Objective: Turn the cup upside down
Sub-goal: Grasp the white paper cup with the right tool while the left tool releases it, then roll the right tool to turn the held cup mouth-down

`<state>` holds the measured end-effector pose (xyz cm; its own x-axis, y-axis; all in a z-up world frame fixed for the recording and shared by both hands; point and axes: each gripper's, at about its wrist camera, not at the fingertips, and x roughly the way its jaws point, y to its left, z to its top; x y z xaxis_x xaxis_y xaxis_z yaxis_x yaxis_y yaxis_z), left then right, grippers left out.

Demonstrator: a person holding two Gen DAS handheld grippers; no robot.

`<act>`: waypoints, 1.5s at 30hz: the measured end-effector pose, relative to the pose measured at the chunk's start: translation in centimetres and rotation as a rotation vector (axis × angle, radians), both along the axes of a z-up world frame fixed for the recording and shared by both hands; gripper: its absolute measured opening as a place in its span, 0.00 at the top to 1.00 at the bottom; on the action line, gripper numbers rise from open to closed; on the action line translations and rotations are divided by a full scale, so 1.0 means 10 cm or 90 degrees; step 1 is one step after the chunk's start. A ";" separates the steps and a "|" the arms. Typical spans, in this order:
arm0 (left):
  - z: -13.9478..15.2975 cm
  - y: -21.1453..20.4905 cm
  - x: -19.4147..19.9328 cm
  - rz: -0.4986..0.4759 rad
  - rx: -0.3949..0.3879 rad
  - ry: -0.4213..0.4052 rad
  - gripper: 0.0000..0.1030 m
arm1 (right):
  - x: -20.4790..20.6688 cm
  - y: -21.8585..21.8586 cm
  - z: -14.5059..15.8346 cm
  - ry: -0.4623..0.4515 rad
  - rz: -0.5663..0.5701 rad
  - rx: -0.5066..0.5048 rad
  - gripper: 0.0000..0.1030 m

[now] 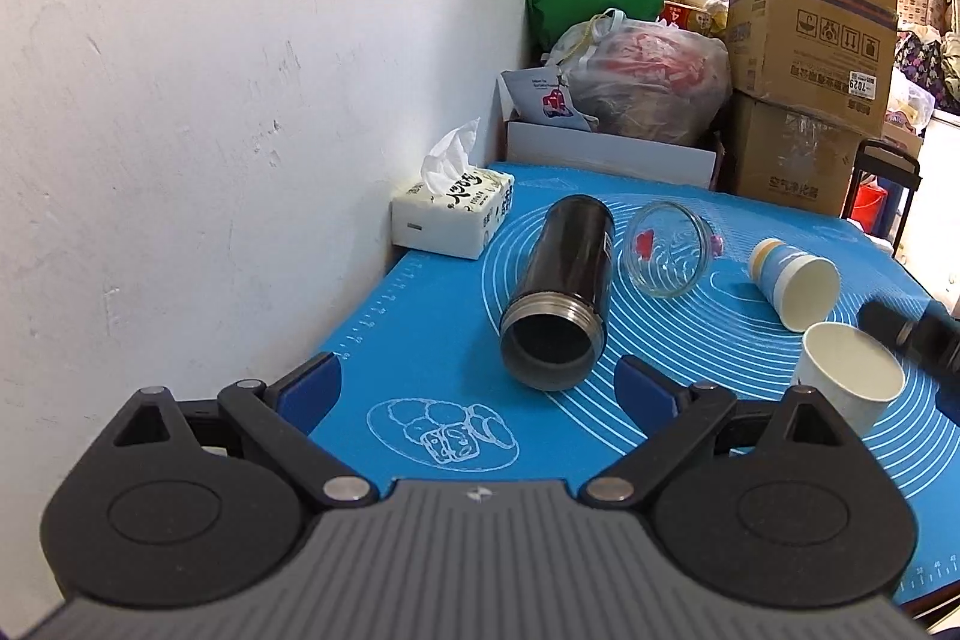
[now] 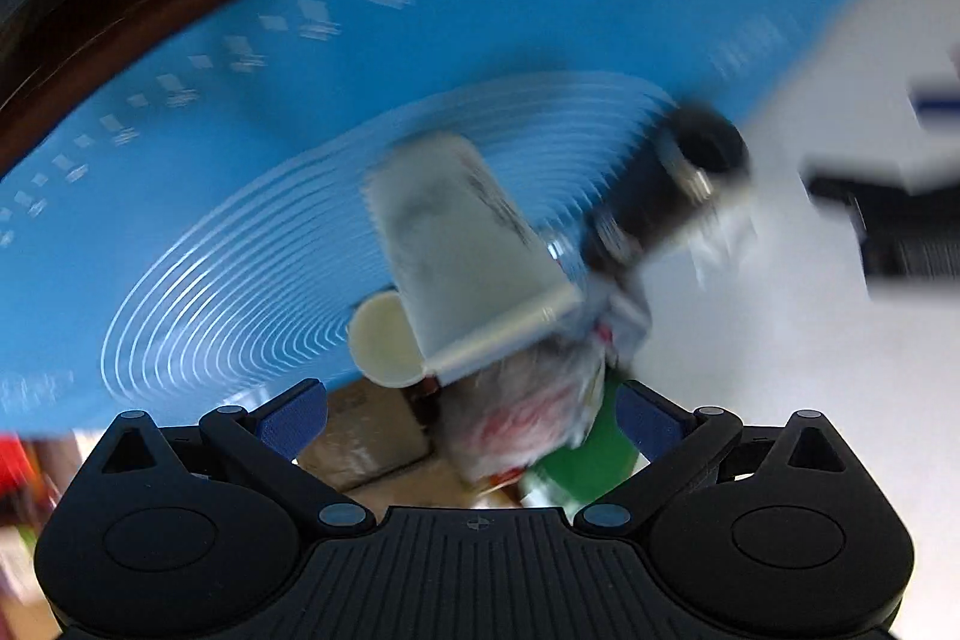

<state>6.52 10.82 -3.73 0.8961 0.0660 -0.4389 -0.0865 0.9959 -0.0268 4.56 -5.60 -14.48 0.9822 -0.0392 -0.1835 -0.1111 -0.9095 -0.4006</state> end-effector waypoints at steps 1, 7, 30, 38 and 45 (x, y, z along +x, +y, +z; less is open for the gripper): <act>-0.01 0.00 0.01 -0.002 0.000 0.001 0.06 | 0.00 -0.02 -0.06 0.006 0.013 -0.037 0.00; -0.08 0.01 0.05 -0.018 -0.003 0.008 0.06 | 0.12 -0.07 -0.32 0.035 0.074 -0.169 0.00; -0.12 -0.06 0.12 -0.035 -0.003 0.018 0.06 | 0.31 -0.06 -0.31 0.063 0.033 -0.169 0.48; -0.04 -0.13 0.13 -0.038 0.001 0.010 0.06 | 0.37 0.07 0.03 0.026 -0.018 0.052 0.48; 0.07 -0.21 0.19 -0.041 0.003 -0.001 0.06 | 0.40 0.19 0.57 -0.011 -0.123 0.453 0.49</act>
